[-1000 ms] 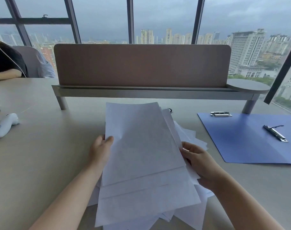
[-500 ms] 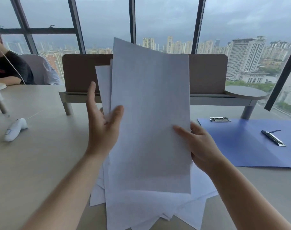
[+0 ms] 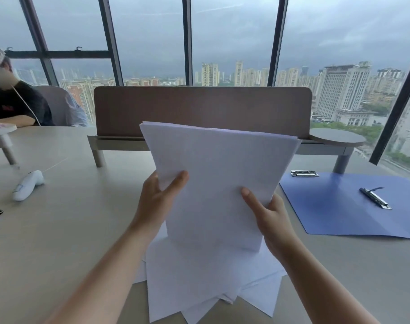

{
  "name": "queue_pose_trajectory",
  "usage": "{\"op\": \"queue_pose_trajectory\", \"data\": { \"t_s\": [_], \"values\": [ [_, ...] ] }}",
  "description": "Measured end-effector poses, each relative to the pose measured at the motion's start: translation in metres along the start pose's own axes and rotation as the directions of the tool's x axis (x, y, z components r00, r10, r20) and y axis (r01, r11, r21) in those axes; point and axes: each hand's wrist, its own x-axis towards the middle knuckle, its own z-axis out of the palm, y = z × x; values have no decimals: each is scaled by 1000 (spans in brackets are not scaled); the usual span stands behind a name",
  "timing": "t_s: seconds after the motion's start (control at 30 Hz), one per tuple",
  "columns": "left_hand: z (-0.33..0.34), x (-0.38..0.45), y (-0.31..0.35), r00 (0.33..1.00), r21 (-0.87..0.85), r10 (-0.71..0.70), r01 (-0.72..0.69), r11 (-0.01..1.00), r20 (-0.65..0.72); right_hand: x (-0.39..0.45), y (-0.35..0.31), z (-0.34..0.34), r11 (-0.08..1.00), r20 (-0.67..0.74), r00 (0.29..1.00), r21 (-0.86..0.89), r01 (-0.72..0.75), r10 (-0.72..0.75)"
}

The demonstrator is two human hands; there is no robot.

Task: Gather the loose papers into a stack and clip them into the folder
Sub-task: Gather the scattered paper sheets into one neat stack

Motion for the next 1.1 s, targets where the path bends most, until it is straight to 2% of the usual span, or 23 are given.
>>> {"op": "queue_pose_trajectory", "data": {
  "t_s": [0.1, 0.23, 0.33, 0.4, 0.43, 0.5, 0.53, 0.6, 0.67, 0.7, 0.77, 0.83, 0.9, 0.97, 1.1],
  "values": [
    [0, 2, 2, 995, -51, -46, 50, 997, 89, 3, -1, -1, 1000, -24, 1000, -20, 14, -14],
    [-6, 0, -19, 961, -162, -192, 226, 961, 201, 6, 10, -5, 995, -25, 997, -70, -78, 76],
    [-11, -10, -44, 901, -119, -320, 366, 923, 293, 5, 25, -9, 987, -9, 992, -101, -129, 129],
    [-18, -15, -58, 875, -15, -360, 385, 923, 324, 4, 32, -12, 979, 36, 985, -126, -162, 168],
    [-19, -15, -63, 883, 63, -360, 358, 932, 302, 4, 34, -14, 974, 57, 984, -160, -160, 171],
    [-17, -11, -68, 935, 184, -318, 289, 940, 155, 5, 38, -16, 966, 61, 987, -224, -130, 147],
    [-15, -8, -69, 954, 178, -295, 280, 943, 60, 7, 39, -17, 963, 45, 991, -247, -111, 126],
    [-13, 2, -76, 945, -38, -322, 320, 947, -52, 12, 44, -19, 949, 23, 994, -300, -94, 106],
    [-17, 11, -81, 901, -282, -424, 386, 878, -85, 15, 49, -24, 871, 51, 996, -490, -37, 71],
    [-22, 15, -82, 874, -364, -480, 423, 830, -78, 14, 52, -26, 777, 97, 992, -630, -3, 82],
    [-33, 20, -84, 822, -469, -569, 493, 733, -24, 11, 56, -27, 505, 215, 959, -858, 96, 184],
    [-45, 22, -88, 788, -523, -615, 539, 660, 37, 8, 60, -25, 303, 305, 907, -929, 215, 292],
    [-51, 21, -89, 758, -551, -645, 582, 598, 101, 6, 64, -23, 257, 337, 878, -931, 258, 340],
    [-51, 19, -88, 745, -576, -647, 603, 553, 159, 5, 64, -22, 241, 325, 879, -938, 251, 350],
    [-49, 17, -87, 736, -576, -638, 630, 521, 227, 3, 65, -23, 197, 284, 884, -954, 224, 372]
  ]
}}
